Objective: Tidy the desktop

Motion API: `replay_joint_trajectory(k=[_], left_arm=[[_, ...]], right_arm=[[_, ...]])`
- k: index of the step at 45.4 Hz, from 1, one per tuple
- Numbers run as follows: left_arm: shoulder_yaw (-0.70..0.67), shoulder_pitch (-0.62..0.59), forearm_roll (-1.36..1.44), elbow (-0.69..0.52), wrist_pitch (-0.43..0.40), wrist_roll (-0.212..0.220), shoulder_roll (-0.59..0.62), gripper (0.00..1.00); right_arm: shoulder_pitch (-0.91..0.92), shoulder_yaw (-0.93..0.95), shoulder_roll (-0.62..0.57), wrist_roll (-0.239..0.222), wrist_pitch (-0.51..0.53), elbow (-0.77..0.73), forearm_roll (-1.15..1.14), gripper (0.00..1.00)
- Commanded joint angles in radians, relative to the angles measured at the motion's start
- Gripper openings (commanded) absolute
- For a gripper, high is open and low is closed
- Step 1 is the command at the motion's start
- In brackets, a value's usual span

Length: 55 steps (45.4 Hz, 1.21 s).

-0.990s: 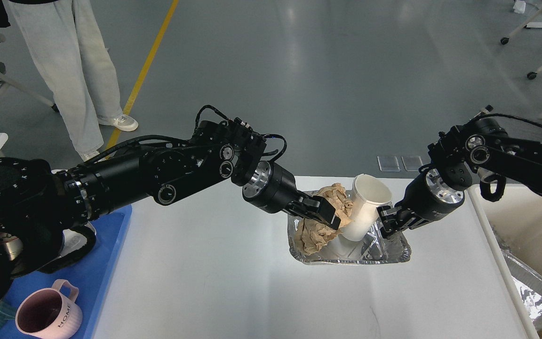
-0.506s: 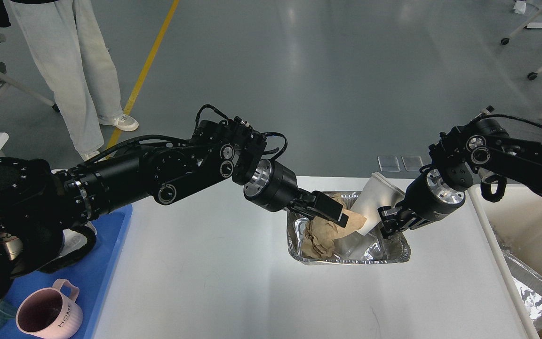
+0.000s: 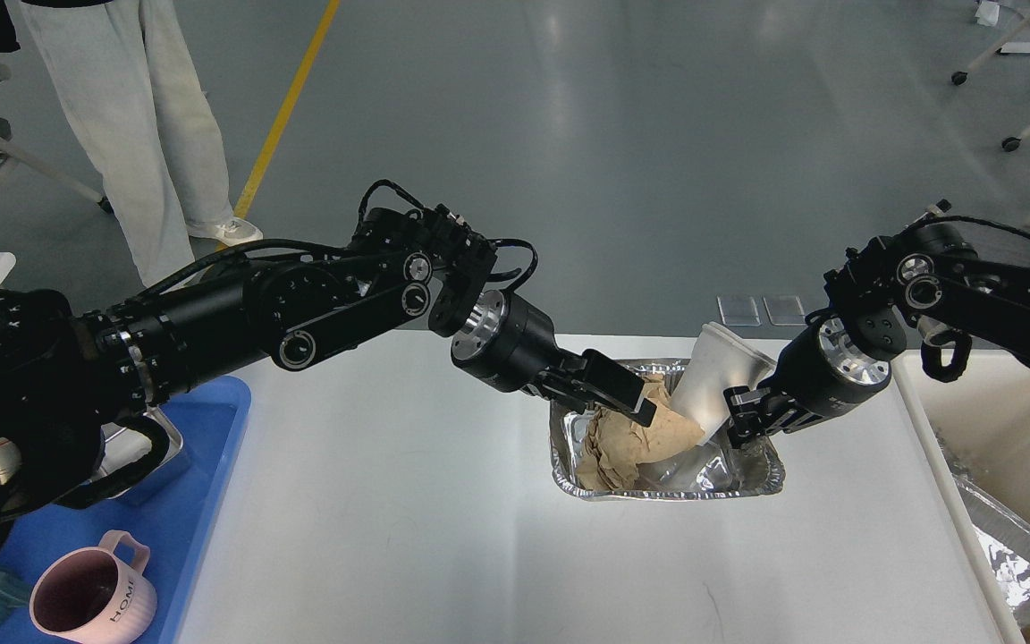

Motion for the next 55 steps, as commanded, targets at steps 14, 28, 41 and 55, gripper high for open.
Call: replay_joint_trajectory(k=[14, 28, 41, 55], left_arm=[[-0.158, -0.006, -0.116, -0.001, -0.01, 0.004, 0.201, 0.96], [-0.201, 0.05, -0.229, 0.003, 0.117, 0.004, 0.356, 0.96], [-0.314, 0.173, -0.378, 0.005, 0.302, 0.001, 0.487, 0.96], [-0.506, 0.369, -0.525, 0.005, 0.595, 0.001, 0.502, 0.96]], right_arm=[[-0.025, 0.096, 0.008, -0.001, -0.015, -0.191, 0.001, 0.0], [-0.059, 0.209, 0.017, 0.002, -0.02, -0.455, 0.003, 0.0], [-0.168, 0.375, -0.011, 0.002, -0.025, -0.642, 0.001, 0.0], [-0.338, 0.564, -0.072, 0.008, -0.055, -0.786, 0.003, 0.0]])
